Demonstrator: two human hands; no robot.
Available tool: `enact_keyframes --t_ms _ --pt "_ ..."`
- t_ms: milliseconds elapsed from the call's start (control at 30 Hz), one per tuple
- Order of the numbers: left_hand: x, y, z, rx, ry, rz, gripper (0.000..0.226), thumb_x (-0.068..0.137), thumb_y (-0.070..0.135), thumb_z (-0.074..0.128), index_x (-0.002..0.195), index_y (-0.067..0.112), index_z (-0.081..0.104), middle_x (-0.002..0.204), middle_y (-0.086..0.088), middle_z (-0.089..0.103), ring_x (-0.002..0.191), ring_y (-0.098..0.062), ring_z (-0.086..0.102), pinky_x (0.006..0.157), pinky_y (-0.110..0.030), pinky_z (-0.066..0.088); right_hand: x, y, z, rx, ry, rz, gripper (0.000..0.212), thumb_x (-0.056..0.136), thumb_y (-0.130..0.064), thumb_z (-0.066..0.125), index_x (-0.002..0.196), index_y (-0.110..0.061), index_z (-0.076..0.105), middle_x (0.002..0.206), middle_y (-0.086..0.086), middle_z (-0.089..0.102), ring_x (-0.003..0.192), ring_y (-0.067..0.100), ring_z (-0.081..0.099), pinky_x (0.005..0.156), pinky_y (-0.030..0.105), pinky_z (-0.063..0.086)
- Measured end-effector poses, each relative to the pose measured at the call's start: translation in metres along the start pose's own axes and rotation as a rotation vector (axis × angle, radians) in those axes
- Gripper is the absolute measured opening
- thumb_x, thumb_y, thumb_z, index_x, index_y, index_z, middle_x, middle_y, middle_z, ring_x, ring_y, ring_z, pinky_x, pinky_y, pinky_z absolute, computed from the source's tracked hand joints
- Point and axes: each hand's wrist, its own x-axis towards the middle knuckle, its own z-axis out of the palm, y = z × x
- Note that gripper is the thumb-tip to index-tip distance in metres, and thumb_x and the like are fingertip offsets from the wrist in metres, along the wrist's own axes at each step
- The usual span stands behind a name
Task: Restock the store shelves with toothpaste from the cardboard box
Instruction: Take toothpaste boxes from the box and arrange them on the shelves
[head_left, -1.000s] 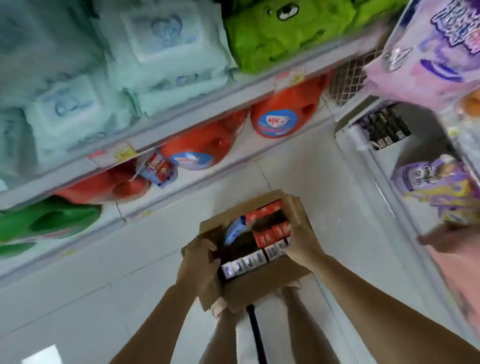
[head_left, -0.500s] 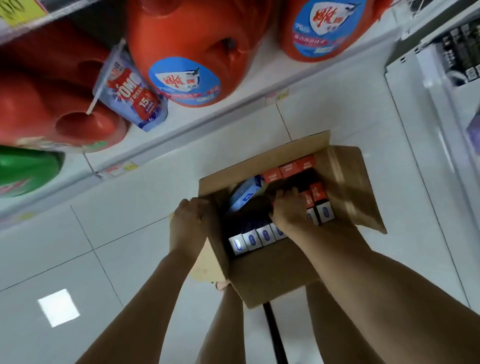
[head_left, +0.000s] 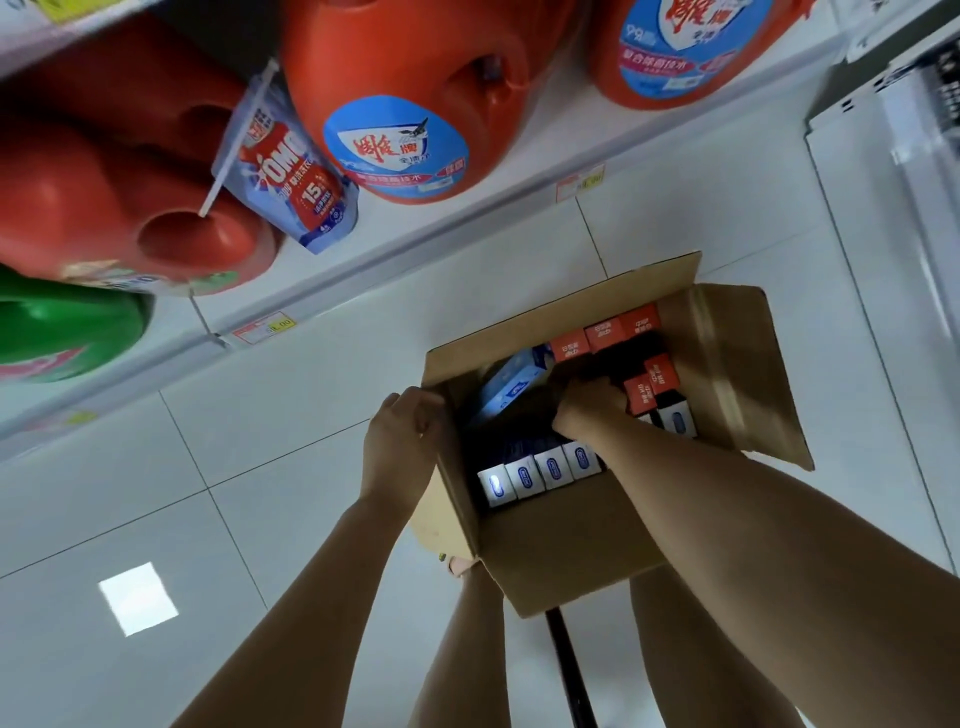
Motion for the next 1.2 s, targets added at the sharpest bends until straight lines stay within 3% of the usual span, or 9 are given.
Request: enact_keyframes --t_ms 133,333,500,600,667,833,967,1100,1200 --pt "-0.006 0.005 -0.001 0.012 -0.019 -0.04 0.032 0.087 0.002 0.052 0.111 0.02 0.065 0.085 0.005 0.052 0.069 -0.009 0.049 0.058 -0.012 0.033 -0.014 0.013 -0.006 0.106 0.011 -0.073 0.058 0.089 -0.044 0.057 0.138 -0.02 0.037 0.132 0.017 0.044 0.115 0.03 0.049 0.083 0.033 0.049" --pt "-0.031 0.035 -0.005 -0.329 -0.119 -0.37 0.023 0.086 -0.001 0.053 0.101 0.01 0.067 0.09 -0.001 0.064 0.081 -0.017 0.056 0.072 -0.026 0.042 -0.071 0.034 -0.049 0.421 -0.107 -0.174 0.044 0.088 -0.047 0.052 0.118 -0.015 0.054 0.084 0.002 0.057 0.086 0.019 0.058 0.077 0.03 0.048" --pt "-0.086 0.085 -0.013 -0.8 -0.303 -0.78 0.035 0.09 0.009 0.056 0.121 -0.007 0.055 0.09 -0.008 0.061 0.078 -0.019 0.06 0.073 -0.034 0.055 -0.15 0.086 -0.098 0.71 -0.26 -0.159 0.044 0.086 -0.04 0.061 0.119 -0.015 0.048 0.105 0.006 0.056 0.091 0.02 0.056 0.083 0.033 0.05" --pt "-0.128 0.129 -0.031 -1.031 -0.364 -0.885 0.042 0.082 0.027 0.071 0.102 -0.009 0.06 0.066 -0.004 0.054 0.046 -0.012 0.052 0.044 -0.024 0.046 -0.204 0.127 -0.132 0.964 -0.428 -0.127 0.057 0.082 -0.039 0.067 0.129 -0.02 0.041 0.112 0.005 0.054 0.102 0.022 0.055 0.078 0.031 0.051" --pt "-0.153 0.163 -0.046 -1.135 -0.404 -0.909 0.045 0.076 0.043 0.073 0.09 0.001 0.063 0.073 -0.011 0.062 0.055 -0.019 0.058 0.055 -0.03 0.05 -0.24 0.155 -0.155 1.047 -0.489 -0.191 0.068 0.074 -0.043 0.074 0.13 -0.018 0.043 0.115 0.007 0.06 0.105 0.023 0.06 0.081 0.033 0.054" --pt "-0.197 0.248 -0.088 -1.45 -0.452 -0.724 0.07 0.085 0.06 0.052 0.122 0.001 0.056 0.111 -0.015 0.068 0.097 -0.027 0.066 0.081 -0.04 0.051 -0.32 0.214 -0.206 1.216 -0.576 -0.433 0.071 0.066 -0.046 0.078 0.127 -0.021 0.05 0.116 0.006 0.067 0.107 0.024 0.065 0.094 0.041 0.052" --pt "-0.223 0.311 -0.124 -1.54 -0.398 -0.443 0.101 0.051 0.058 0.084 0.13 0.006 0.05 0.127 -0.017 0.061 0.116 -0.031 0.059 0.096 -0.044 0.049 -0.375 0.238 -0.24 1.207 -0.496 -0.606 0.061 0.071 -0.039 0.07 0.127 -0.031 0.046 0.117 0.002 0.065 0.104 0.018 0.066 0.084 0.031 0.054" --pt "-0.243 0.352 -0.158 -1.498 -0.281 -0.277 0.054 0.079 0.032 0.068 0.121 0.003 0.053 0.103 -0.014 0.069 0.092 -0.027 0.067 0.088 -0.045 0.052 -0.42 0.252 -0.275 1.122 -0.319 -0.678 0.08 0.055 -0.051 0.08 0.125 -0.034 0.046 0.12 -0.001 0.06 0.105 0.013 0.065 0.085 0.029 0.055" --pt "-0.258 0.377 -0.185 -1.4 -0.286 -0.12 0.047 0.081 0.028 0.07 0.119 0.004 0.054 0.103 -0.013 0.07 0.093 -0.025 0.068 0.08 -0.038 0.057 -0.447 0.254 -0.299 1.059 -0.071 -0.675 0.074 0.048 -0.063 0.083 0.11 -0.033 0.058 0.107 -0.006 0.068 0.094 0.009 0.069 0.084 0.032 0.056"
